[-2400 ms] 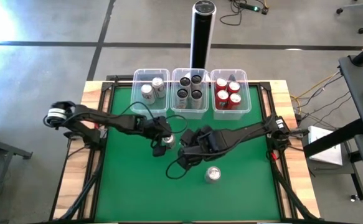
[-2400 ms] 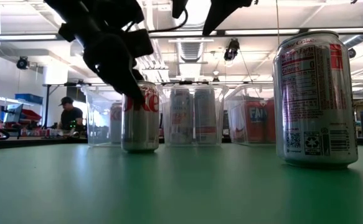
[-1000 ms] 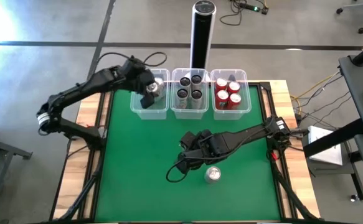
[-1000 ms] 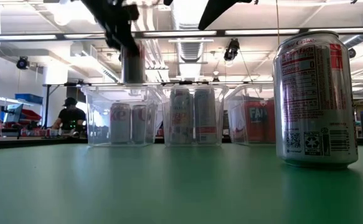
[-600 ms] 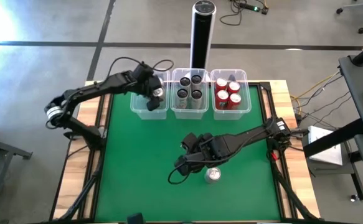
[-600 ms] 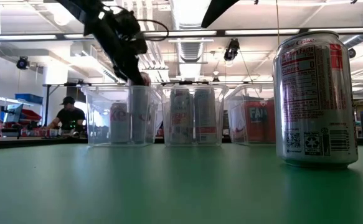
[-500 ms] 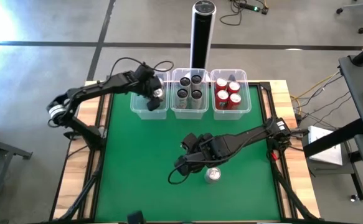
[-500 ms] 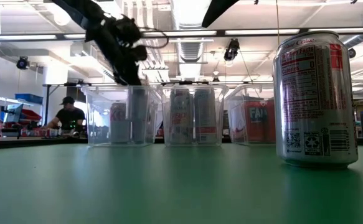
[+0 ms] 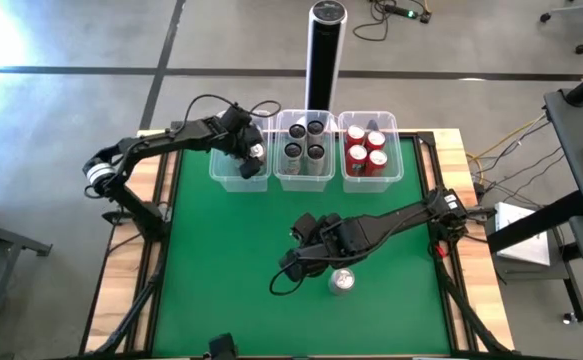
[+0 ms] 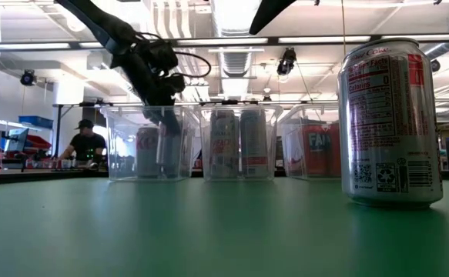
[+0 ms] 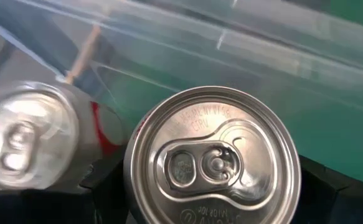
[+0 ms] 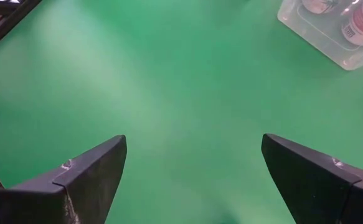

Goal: Sort soda cans
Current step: Put the silver soda can into the left transparent bin

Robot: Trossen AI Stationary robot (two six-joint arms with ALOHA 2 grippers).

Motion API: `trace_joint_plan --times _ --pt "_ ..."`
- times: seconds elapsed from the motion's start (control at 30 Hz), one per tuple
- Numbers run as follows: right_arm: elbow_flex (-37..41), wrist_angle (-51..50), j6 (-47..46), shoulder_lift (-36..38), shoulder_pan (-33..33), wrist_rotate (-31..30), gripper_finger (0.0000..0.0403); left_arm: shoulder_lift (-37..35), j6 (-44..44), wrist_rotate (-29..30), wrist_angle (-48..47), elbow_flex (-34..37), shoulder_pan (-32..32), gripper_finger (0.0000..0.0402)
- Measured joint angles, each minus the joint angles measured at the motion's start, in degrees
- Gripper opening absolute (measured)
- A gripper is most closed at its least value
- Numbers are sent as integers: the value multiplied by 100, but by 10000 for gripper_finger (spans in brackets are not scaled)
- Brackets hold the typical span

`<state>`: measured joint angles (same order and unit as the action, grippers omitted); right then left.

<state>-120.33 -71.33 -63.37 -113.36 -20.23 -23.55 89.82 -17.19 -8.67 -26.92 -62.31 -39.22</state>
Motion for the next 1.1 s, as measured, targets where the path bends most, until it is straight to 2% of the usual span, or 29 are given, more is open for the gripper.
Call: trace_joint_plan --times 0.53,0.83,1.1 --pt "0 -55 32 0 2 0 368 145 149 -58 118 10 -9 289" --pt "0 -48 32 0 2 0 368 143 124 -28 118 10 -5 363" --pt "0 -44 7 0 2 0 368 107 127 2 98 10 -4 363"
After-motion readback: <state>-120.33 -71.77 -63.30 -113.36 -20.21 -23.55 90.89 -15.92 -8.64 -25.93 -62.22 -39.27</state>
